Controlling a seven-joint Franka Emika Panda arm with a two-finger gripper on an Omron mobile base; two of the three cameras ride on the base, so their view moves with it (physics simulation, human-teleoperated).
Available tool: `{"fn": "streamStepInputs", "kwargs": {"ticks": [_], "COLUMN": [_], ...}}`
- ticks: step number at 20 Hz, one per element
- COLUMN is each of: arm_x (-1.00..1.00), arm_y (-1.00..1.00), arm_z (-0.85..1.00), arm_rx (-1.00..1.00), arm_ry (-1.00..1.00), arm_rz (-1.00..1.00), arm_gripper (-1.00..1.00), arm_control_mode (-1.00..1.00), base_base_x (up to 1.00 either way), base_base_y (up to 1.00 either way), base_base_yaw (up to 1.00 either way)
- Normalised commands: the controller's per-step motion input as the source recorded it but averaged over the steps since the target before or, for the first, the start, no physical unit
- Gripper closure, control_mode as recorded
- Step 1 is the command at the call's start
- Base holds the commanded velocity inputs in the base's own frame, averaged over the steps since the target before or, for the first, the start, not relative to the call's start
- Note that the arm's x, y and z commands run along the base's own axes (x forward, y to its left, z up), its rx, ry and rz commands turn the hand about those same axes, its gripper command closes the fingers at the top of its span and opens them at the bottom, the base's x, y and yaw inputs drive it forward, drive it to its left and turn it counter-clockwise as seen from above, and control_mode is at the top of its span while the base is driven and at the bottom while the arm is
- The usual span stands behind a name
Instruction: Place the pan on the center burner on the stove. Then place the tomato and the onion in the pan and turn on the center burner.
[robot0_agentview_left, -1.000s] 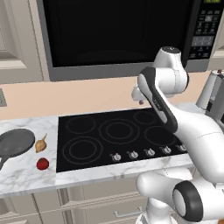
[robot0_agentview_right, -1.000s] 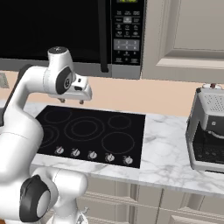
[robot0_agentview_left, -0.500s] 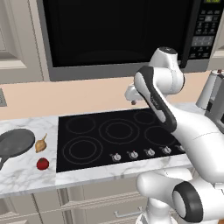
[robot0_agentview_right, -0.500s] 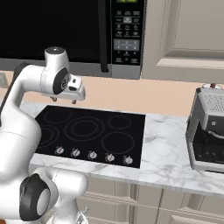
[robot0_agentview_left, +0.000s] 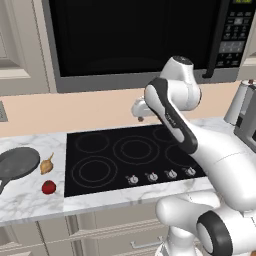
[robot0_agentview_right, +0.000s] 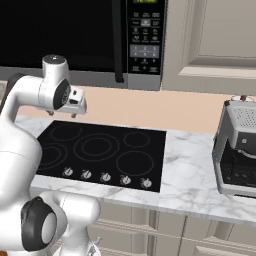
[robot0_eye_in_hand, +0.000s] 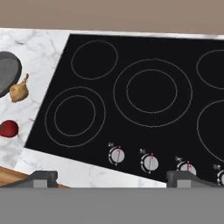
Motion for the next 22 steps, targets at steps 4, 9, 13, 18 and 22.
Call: {"fn": "streamStepInputs", "kwargs": {"ticks": [4,9,13,18,22], "arm_x": [-0.03,-0.10,-0.05,-0.03,-0.04], "arm_y": [0.44,0.42,0.44,0.44,0.42], "arm_z": [-0.02,-0.01,-0.01,0.00,-0.01], "arm_rx": [0.00,0.00,0.00,0.00,0.00], "arm_ry": [-0.08,-0.06,-0.03,-0.03,0.00], "arm_rz": [0.03,0.02,0.02,0.02,0.02], "arm_gripper": [-1.00,-1.00,-1.00,-1.00,-1.00], "arm_control_mode": [-1.00,-1.00,-1.00,-1.00,-1.00], "base_base_x": [0.00,0.00,0.00,0.00,0.00], "base_base_y": [0.00,0.00,0.00,0.00,0.00], "base_base_yaw": [0.00,0.00,0.00,0.00,0.00]}}
